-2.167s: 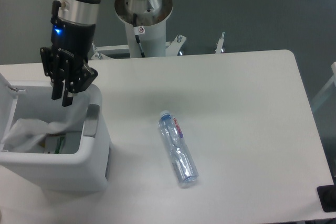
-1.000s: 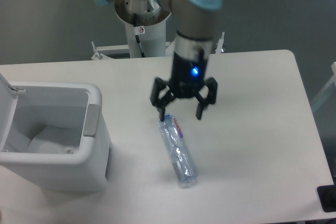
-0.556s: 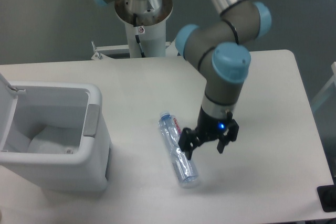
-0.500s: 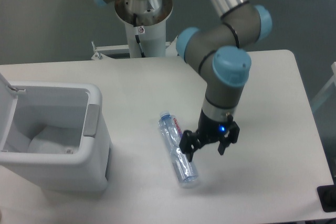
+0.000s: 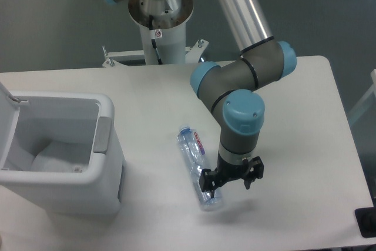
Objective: Place the trash in the trash can
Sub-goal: 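Close the gripper around the water bottle's middle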
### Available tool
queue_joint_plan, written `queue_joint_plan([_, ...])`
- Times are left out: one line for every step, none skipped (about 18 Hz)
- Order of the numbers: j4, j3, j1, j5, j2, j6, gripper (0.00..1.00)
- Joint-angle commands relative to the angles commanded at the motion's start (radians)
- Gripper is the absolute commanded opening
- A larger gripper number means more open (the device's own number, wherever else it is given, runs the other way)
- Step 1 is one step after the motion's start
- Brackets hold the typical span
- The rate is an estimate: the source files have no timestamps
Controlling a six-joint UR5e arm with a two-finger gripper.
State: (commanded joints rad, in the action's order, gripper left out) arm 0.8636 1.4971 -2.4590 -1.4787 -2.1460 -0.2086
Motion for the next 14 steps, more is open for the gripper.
queue_joint_plan([-0.005, 0.000, 0.002, -0.002, 0.000, 0.003, 1.00])
queue_joint_plan([-0.020, 0.000, 0.003, -0.003, -0.003, 0.002, 1.00])
queue_joint_plan([-0.031, -0.001, 0.003, -0.008, -0.005, 0.002, 1.00])
queue_joint_plan([-0.032, -0.003, 0.006, -0.012, -0.009, 0.002, 1.00])
queue_joint_plan([-0.031, -0.001, 0.009, -0.023, -0.018, 0.002, 1.00])
queue_joint_plan([-0.032, 0.000, 0.014, -0.044, -0.024, 0.002, 1.00])
queue_joint_plan([-0.032, 0.000, 0.023, -0.069, -0.029, 0.002, 1.00])
queue_joint_plan([-0.032, -0.001, 0.032, -0.077, -0.034, 0.002, 1.00])
queue_joint_plan([-0.032, -0.003, 0.032, -0.077, -0.038, 0.002, 1.00])
queue_joint_plan([-0.032, -0.008, 0.034, -0.075, -0.044, 0.005, 1.00])
queue_joint_plan([-0.032, -0.009, 0.034, -0.071, -0.046, 0.005, 1.00])
queue_joint_plan([-0.031, -0.009, 0.040, -0.071, -0.048, 0.005, 1.00])
queue_joint_plan([-0.031, -0.009, 0.046, -0.069, -0.049, 0.005, 1.00])
queue_joint_plan([-0.031, -0.008, 0.048, -0.069, -0.049, 0.005, 1.00])
